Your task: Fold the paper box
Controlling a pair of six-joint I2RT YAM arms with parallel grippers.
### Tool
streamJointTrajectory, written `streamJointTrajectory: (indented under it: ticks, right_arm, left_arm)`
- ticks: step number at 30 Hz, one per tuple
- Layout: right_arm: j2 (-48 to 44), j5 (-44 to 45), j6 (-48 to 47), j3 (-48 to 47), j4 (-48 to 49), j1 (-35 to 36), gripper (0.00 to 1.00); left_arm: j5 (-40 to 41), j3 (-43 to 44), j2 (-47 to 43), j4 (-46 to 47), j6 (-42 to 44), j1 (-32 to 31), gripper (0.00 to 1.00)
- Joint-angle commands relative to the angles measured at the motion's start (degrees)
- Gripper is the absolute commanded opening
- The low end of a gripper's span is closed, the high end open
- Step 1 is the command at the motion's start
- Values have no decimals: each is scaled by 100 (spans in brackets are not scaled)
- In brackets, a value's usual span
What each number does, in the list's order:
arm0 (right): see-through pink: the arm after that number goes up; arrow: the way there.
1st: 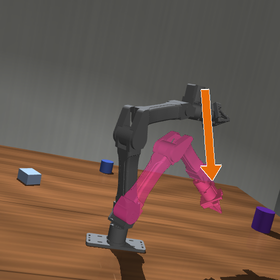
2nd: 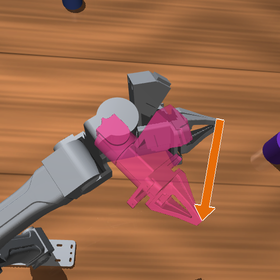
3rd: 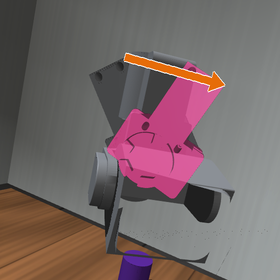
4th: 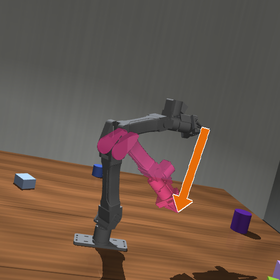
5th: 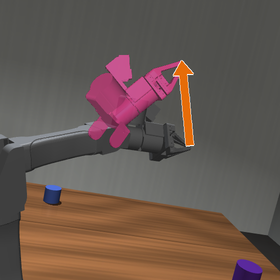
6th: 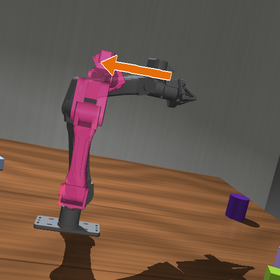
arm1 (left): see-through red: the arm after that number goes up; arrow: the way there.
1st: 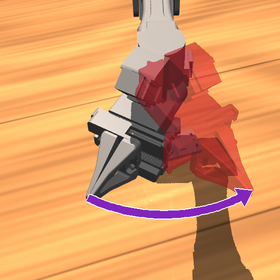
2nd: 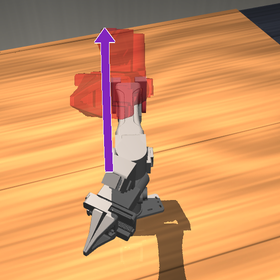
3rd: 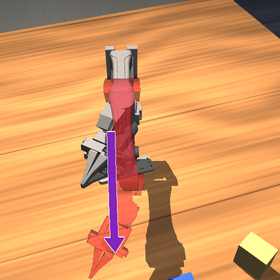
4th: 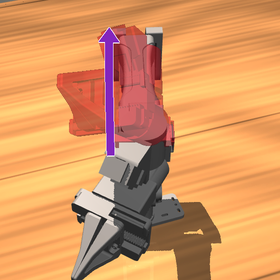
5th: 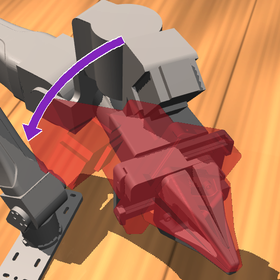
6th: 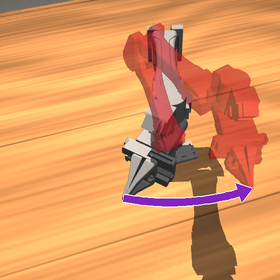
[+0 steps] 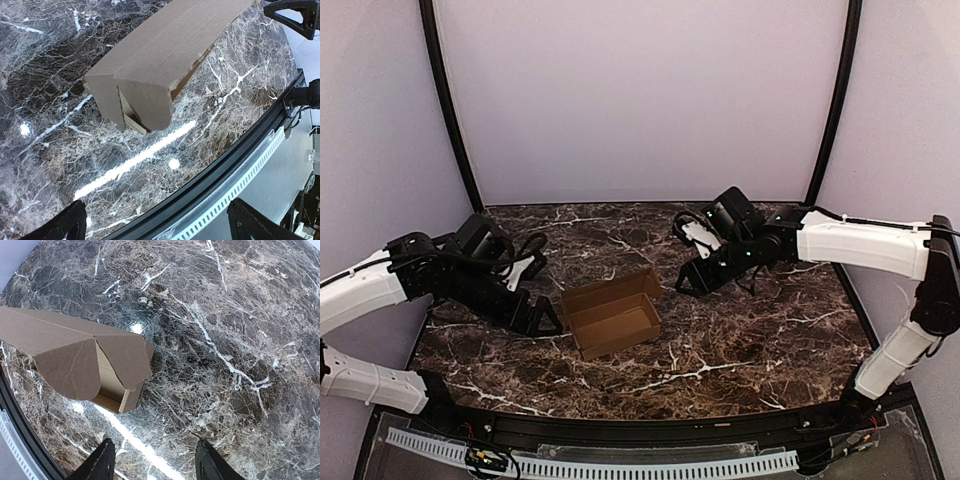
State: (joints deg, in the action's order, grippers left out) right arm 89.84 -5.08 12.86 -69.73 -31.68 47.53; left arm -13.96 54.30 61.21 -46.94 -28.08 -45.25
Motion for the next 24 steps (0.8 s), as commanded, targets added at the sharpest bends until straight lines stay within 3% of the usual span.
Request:
streamJointTrajectory:
  ticks: [1,5,7,11,14,16,18,24]
  right_arm:
    - [80,41,-284,-52,283,-135,54]
    - [150,-236,-416,61,651,-333,49]
    - [304,-429,-458,-4,789,-370,42]
    - [670,-717,-380,-174,989,-451,19]
    - [848,-834,-329,-236,1118,-484,9]
    - [932,-906,-303,-255,1219,-498,4]
    - [1022,-984,-277,-293,1309,-499,0]
    - [1271,-1319,-199,-359,1507,-503,0]
  left_arm:
    - [580,67,-382,-698,143,17,99]
    - [1373,-283,-501,-627,37,17,94]
    - [1717,-497,-497,-389,-78,17,83]
    - [1988,-867,-277,410,-288,28,45]
    - [1954,-1106,-54,953,-340,133,14]
    - [1866,-1152,123,1361,-326,178,5]
    - [1792,-1105,290,1662,-296,196,1]
    - [1702,-979,669,2471,-307,210,1]
